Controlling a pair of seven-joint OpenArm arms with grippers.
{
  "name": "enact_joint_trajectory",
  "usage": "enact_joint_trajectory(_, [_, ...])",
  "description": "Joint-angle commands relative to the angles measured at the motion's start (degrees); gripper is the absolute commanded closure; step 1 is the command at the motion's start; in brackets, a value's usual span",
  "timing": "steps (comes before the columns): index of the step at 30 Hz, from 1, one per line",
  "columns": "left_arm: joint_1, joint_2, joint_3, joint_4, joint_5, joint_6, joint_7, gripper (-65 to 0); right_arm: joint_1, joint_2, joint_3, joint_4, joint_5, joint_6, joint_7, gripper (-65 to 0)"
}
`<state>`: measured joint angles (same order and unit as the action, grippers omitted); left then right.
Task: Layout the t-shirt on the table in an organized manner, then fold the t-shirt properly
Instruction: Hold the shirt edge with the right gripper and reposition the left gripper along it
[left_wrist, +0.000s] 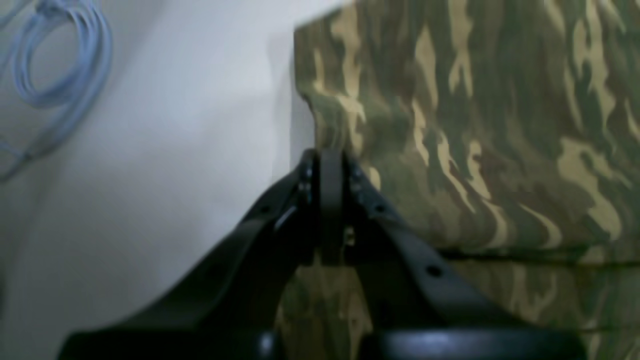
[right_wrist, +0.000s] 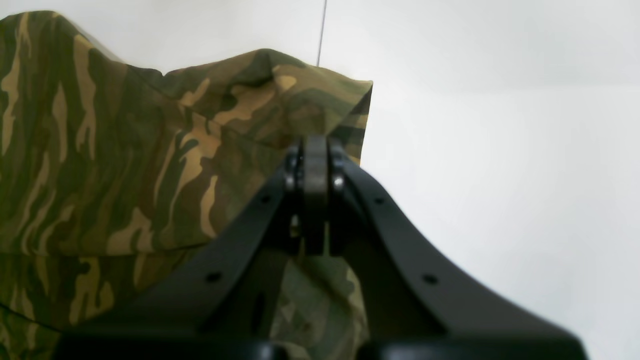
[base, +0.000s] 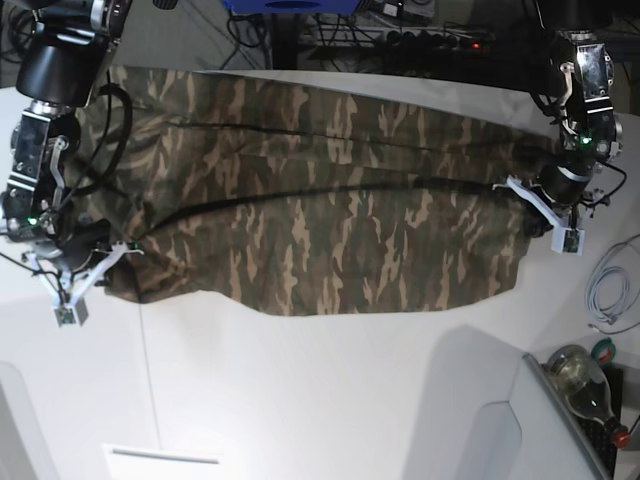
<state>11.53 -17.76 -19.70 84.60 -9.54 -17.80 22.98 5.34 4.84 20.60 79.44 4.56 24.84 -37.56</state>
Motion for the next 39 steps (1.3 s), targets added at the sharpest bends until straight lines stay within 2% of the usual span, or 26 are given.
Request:
enact_joint_trajectory(1, [-0.5,-0.92,-0.38,2.83,-0.53,0.53,-1.58,0.0,1.12,0.57,-0.07,0.96,0.59,-0.09,1.21,-0.5])
enact_joint_trajectory(6, [2.23,-0.22,-0.3,13.47,-0.53,0.53,-1.49,0.0,1.03,0.57,-0.07,0.96,0.5,-0.09,1.21,-0.5])
enact_joint_trajectory(10, [6.27,0.04,-0.3,16.46,-0.53,0.53,-1.49,0.0,0.94,0.57,-0.07,0.87,0.5,-0.09,1.21,-0.5])
enact_joint_trajectory(22, [8.03,-0.22,-0.3,0.63,-0.44,0.53,-1.58,0.0,0.85,0.57,-0.07,0.78,0.5,-0.09,1.21,-0.5])
enact_joint_trajectory(31, [7.24,-0.22,-0.3,-0.51,-0.44,0.53,-1.58,0.0,0.15,0.57,-0.07,0.78,0.5,-0.09,1.21,-0.5])
enact_joint_trajectory(35, [7.77,-0.22,-0.38,-0.42,-0.44,0.53,-1.58,-32.1,0.15,0.57,0.1,0.78,0.5,-0.09,1.21,-0.5])
enact_joint_trajectory(37, [9.09,-0.22,-2.32,-0.33,-0.44,0.53,-1.58,-41.3,0.15,0.57,0.1,0.78,0.5,-0.09,1.21,-0.5])
enact_joint_trajectory(39, [9.26,0.13,-5.22,-0.33,-0.44,0.53,-1.58,-42.5,0.06,0.57,0.02,0.78,0.5,-0.09,1.21,-0.5])
